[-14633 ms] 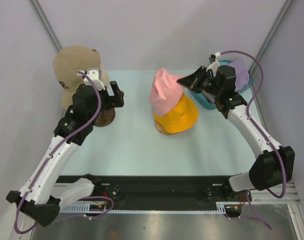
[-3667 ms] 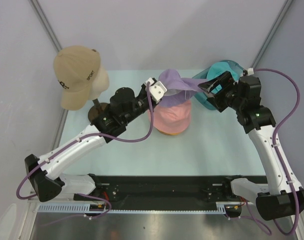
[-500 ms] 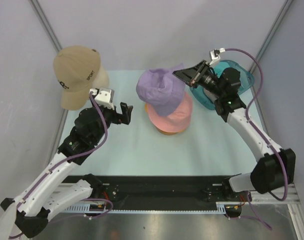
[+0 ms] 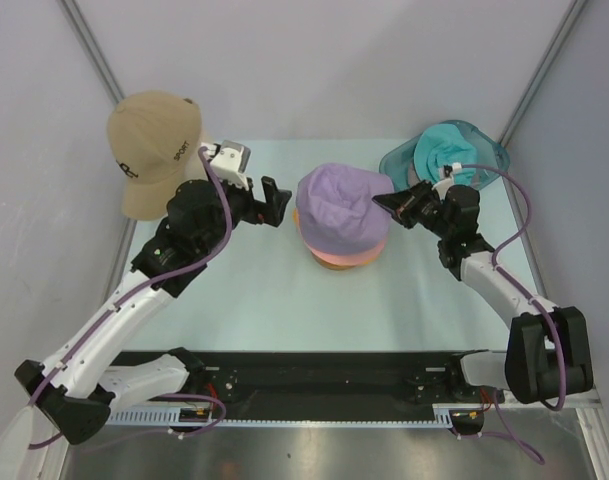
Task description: Stack the hats
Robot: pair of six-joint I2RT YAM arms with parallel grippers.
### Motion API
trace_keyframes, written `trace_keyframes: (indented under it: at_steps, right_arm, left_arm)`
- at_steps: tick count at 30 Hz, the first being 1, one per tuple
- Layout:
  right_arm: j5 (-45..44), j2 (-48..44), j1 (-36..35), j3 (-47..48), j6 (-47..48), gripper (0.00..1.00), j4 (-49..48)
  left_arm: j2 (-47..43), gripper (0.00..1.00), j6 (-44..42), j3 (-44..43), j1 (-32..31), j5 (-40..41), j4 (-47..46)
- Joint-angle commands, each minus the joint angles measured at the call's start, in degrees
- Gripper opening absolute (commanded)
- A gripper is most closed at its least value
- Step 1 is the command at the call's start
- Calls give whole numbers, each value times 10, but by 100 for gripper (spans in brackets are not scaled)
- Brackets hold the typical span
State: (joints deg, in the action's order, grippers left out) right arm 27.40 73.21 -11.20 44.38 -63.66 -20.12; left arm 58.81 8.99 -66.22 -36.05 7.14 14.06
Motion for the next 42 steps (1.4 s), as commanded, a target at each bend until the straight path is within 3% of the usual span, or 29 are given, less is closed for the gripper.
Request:
trace_keyframes:
  at_steps: [1, 20, 27, 33, 42]
  right_arm:
    - [2, 4, 21, -10, -16, 0, -101]
    - [-3, 14, 46, -112, 34, 0, -88]
    - [13, 47, 52, -108, 53, 0, -79]
    - [13, 59, 64, -105, 68, 0, -56]
    - [22, 104, 68, -87, 93, 0, -31]
  left_arm:
    - [3, 100, 21, -28, 4, -21, -19]
    - [140, 100, 87, -82, 1, -21, -80]
    - [193, 100, 108, -86, 14, 34, -32]
    - [220, 87, 157, -65, 47, 10, -39]
    - [281, 78, 170, -65, 55, -48, -69]
